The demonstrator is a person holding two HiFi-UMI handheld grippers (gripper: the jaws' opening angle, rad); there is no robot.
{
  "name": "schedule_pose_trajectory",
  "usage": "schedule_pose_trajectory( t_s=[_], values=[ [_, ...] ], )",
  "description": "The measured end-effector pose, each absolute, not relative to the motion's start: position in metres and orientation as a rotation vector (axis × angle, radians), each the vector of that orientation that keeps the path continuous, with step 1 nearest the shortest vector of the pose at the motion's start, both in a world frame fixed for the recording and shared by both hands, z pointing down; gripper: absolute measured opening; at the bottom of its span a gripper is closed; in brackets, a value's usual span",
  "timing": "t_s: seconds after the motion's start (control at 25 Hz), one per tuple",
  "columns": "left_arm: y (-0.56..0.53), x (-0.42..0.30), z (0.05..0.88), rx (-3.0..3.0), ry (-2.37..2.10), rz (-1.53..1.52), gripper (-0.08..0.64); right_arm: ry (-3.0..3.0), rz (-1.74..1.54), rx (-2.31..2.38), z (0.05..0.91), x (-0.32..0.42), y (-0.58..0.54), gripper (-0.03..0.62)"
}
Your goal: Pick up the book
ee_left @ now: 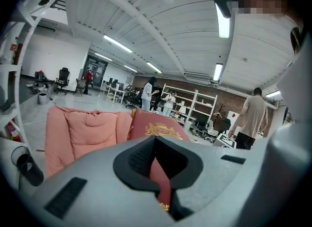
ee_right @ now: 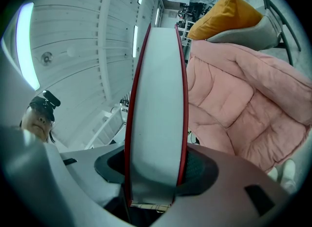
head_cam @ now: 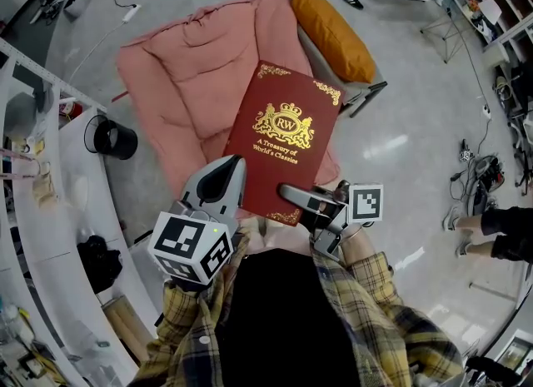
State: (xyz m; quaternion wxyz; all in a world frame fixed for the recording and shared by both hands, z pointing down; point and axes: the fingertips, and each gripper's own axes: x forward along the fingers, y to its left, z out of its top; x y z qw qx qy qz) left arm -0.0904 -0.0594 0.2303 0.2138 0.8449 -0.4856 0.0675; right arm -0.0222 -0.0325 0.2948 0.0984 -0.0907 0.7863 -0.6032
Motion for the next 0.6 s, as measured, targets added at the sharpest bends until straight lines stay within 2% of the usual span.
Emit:
schedule_pose_trajectory(
  t_s=[0.6],
  values=[
    [-0.0612, -0.0889, 0.2339, 2.344, -1.335, 0.192, 0.005, 2.328, -1.792, -0.278, 0.2983, -0.0215, -0.0332, 0.259]
  ],
)
